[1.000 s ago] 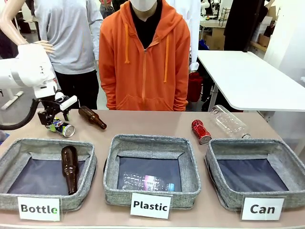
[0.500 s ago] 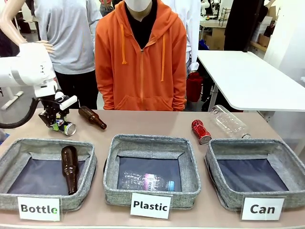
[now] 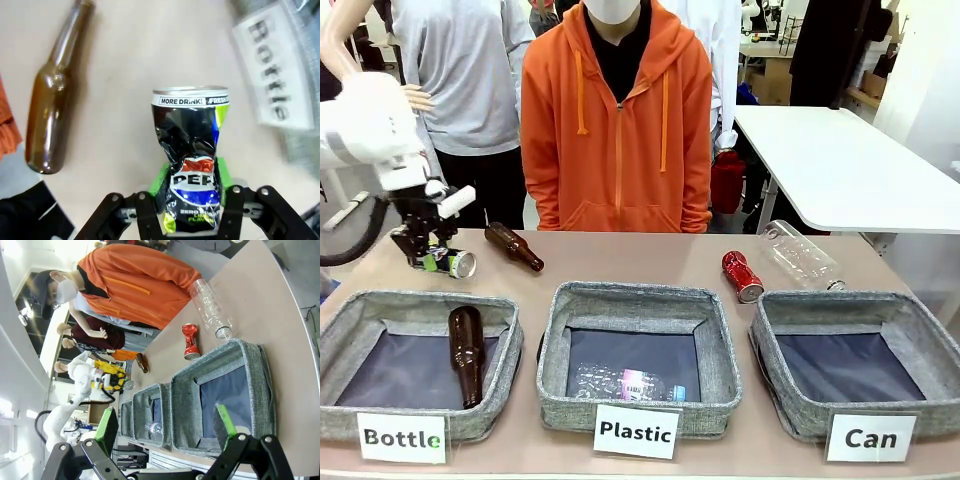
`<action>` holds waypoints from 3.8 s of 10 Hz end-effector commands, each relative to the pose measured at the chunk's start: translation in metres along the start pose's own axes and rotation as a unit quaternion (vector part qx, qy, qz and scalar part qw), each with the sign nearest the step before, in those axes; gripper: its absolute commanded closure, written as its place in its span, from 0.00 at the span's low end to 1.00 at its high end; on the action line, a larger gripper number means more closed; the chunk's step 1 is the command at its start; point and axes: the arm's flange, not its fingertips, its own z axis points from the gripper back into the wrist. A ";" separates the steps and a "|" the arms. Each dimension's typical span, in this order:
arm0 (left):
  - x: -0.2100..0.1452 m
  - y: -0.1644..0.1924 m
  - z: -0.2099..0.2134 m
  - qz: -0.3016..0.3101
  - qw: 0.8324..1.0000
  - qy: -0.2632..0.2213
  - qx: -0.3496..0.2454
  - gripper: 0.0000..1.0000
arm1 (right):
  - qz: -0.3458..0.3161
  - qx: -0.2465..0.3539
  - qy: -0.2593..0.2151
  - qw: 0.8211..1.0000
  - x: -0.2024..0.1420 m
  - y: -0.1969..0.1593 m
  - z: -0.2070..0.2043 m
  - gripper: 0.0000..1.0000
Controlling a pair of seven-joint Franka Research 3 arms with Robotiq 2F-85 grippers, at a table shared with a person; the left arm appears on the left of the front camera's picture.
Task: Sort the can waste into the basket.
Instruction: Pick up the can waste from the table and place it in the right Fabric basket.
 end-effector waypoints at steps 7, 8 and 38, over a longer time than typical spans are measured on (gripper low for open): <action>0.087 -0.180 0.047 0.102 0.942 -0.277 0.161 1.00 | 0.012 0.013 -0.010 1.000 0.002 0.000 -0.001 0.00; 0.087 -0.180 0.047 0.102 0.942 -0.277 0.161 1.00 | 0.012 0.013 -0.010 1.000 0.002 0.000 -0.001 0.00; 0.748 0.032 -0.077 0.068 0.963 -0.260 0.039 0.00 | -0.026 -0.046 0.004 0.999 -0.005 0.028 0.110 0.00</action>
